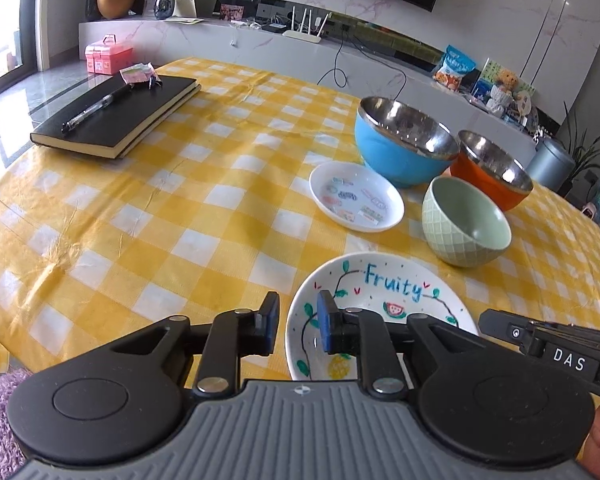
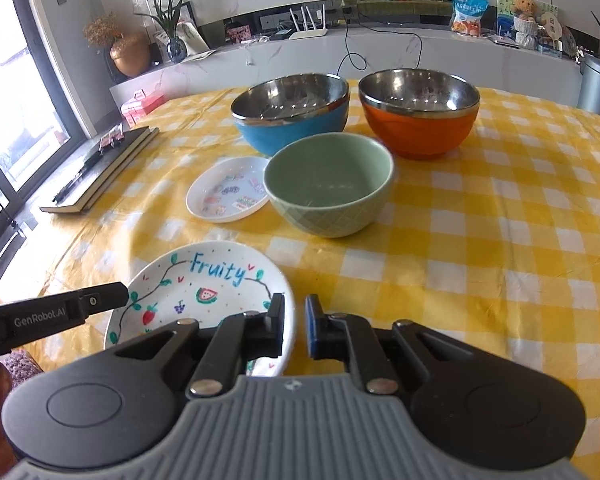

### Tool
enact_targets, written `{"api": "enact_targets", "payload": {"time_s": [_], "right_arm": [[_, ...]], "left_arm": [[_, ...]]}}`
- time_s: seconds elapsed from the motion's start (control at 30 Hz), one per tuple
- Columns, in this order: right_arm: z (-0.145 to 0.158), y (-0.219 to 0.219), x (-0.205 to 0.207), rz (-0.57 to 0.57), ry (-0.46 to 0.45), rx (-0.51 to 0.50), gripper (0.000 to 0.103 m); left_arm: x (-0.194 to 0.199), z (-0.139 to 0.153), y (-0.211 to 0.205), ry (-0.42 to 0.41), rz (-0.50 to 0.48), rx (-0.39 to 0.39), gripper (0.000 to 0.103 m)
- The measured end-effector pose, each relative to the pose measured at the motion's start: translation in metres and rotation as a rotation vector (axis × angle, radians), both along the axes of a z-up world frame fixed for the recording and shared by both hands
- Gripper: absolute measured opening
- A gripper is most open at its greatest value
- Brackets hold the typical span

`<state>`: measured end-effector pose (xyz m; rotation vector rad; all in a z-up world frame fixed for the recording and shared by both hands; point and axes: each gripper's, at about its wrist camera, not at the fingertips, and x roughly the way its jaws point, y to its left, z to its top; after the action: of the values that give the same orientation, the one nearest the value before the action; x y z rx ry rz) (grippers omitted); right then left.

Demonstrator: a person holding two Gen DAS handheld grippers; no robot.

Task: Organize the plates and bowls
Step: 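Lower the 'Fruity' plate onto the glass plate and open both grippers, then move both open grippers to the rim of the small white sticker plate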

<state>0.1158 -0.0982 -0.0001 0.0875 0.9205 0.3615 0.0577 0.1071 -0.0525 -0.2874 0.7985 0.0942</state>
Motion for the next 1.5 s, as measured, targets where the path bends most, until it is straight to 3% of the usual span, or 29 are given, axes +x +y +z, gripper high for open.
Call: {"api": "enact_targets", "payload": {"time_s": [0.13,0.33,0.63,1.1,1.4,1.5], "right_arm": [[0.005,-0.007,0.002,-0.026,0.014,0.056,0.016],[0.01,0.0,0.013,-0.018,0.058,0.16,0.02],[0.006,0.032,0.042,-0.042,0.065,0.178,0.02],[-0.021,0.056,0.074,-0.249,0.109,0.197,0.019],[-0.03,0.063,0.08,-0.314,0.14,0.21,0.019],[-0.032,0.064,0.082,-0.323,0.146,0.216,0.019]], "left_arm": [[0.002,0.01,0.004,-0.029,-0.005,-0.026,0.033],[0.016,0.018,0.01,-0.044,-0.015,-0.068,0.033],[0.053,0.021,0.013,-0.045,-0.07,-0.042,0.033],[0.106,-0.006,0.022,0.018,-0.122,-0.041,0.033],[0.126,-0.016,0.023,0.035,-0.136,-0.045,0.033],[0.129,-0.02,0.024,0.04,-0.134,-0.053,0.025]]}}
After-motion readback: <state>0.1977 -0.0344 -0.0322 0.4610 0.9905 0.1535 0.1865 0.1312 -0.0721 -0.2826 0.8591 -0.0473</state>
